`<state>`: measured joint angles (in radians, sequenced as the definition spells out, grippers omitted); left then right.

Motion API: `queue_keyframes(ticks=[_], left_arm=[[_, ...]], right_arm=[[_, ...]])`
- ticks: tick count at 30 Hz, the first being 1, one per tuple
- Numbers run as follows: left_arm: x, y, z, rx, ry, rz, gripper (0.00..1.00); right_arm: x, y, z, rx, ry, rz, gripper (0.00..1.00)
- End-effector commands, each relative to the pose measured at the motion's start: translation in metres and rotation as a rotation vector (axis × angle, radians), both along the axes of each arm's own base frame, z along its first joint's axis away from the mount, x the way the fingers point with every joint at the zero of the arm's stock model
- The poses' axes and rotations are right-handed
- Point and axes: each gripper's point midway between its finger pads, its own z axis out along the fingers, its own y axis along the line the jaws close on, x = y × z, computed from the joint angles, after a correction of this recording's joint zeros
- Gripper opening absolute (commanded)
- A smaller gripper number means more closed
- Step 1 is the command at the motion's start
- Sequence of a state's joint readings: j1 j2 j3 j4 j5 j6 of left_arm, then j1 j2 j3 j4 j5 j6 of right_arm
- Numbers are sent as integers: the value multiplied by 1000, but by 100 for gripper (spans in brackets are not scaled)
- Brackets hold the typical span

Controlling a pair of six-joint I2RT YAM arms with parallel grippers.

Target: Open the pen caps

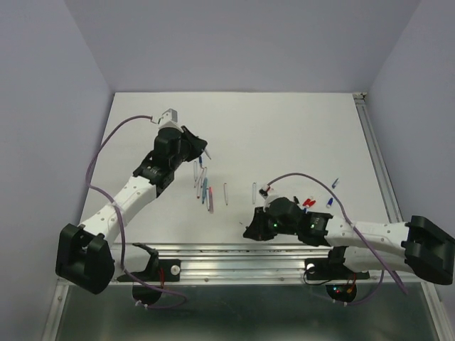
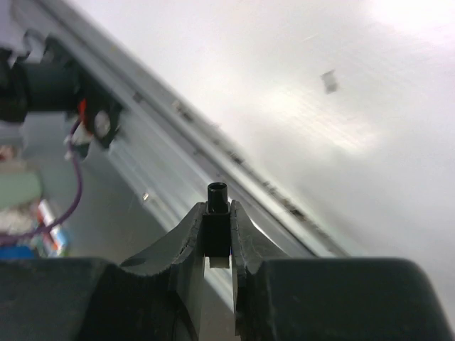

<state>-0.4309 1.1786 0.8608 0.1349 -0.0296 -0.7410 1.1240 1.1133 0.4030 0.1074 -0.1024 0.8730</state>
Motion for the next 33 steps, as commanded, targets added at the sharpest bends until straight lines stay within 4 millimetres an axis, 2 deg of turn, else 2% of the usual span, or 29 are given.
queue_keyframes(ticks=[1,4,7,14,19,24,33], left_arm=[[-28,-19,-42,112,125,-162,0],[-51,-38,-72,185,194,-236,0],[-65,-42,-97,293,257,-225,0],[-86,-30,-149,443,411,-225,0],[-95,-31,-165,471,453,-264,0],[-96,-31,-176,492,483,-273,5],[-95,-31,-184,502,507,-258,15]], right_arm=[[66,-49,2,-191,-73,-345,1],[88,-80,-1,-277,-70,-448,2],[104,-105,-3,-343,-83,-528,2],[122,-158,-11,-507,-101,-671,5],[134,-169,-7,-562,-135,-687,8],[140,-178,-11,-609,-133,-706,10],[152,-178,-10,-623,-169,-701,18]])
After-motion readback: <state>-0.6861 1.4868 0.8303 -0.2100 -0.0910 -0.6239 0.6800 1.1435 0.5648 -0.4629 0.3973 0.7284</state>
